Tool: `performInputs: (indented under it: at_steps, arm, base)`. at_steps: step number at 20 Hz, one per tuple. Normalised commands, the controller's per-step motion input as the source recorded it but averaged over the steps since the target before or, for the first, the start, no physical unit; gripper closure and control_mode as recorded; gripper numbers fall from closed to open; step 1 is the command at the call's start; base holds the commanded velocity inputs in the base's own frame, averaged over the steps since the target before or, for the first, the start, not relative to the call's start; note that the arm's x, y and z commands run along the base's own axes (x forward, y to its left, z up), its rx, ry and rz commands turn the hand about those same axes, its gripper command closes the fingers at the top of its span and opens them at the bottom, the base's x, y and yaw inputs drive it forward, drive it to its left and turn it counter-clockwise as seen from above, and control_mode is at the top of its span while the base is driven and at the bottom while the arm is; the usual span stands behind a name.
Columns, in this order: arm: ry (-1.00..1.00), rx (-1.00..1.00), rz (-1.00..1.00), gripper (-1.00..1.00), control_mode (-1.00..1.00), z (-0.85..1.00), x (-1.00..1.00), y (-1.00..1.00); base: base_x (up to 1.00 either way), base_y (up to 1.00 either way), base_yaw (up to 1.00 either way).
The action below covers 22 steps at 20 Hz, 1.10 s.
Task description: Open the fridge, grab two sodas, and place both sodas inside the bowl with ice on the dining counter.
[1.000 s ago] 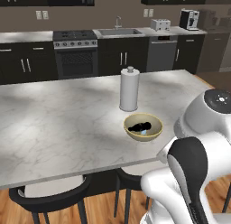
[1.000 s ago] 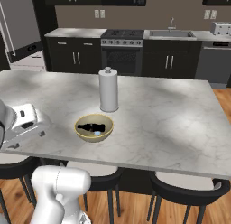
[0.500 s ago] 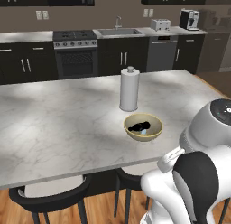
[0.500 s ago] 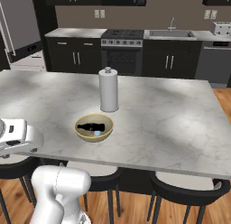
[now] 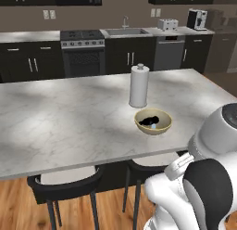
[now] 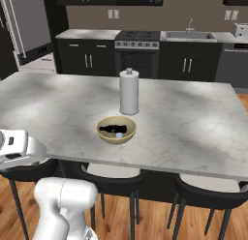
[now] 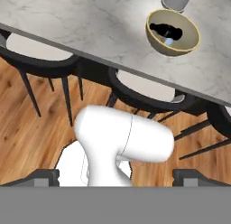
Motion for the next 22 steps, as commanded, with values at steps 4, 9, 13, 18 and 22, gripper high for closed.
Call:
performInputs:
  at_steps: [4, 9, 13, 18, 22]
  arm:
    - [0.00, 0.00, 0.00, -1.00, 1.00, 0.00, 0.00, 0.00]
    - [0.00, 0.00, 0.00, -1.00, 1.00, 0.00, 0.00, 0.00]
    - [0.00, 0.00, 0.00, -1.00, 1.00, 0.00, 0.00, 0.00]
    - [0.00, 0.00, 0.00, -1.00, 1.00, 0.00, 0.00, 0.00]
    - [0.00, 0.00, 0.00, -1.00, 1.00, 0.00, 0.00, 0.00]
  base:
    - [-0.93, 0.98, 0.11]
    - [-0.48, 1.00, 0.02]
    - [-0.25, 1.00, 0.00]
    - [-0.10, 1.00, 0.00]
    - [0.00, 1.00, 0.00]
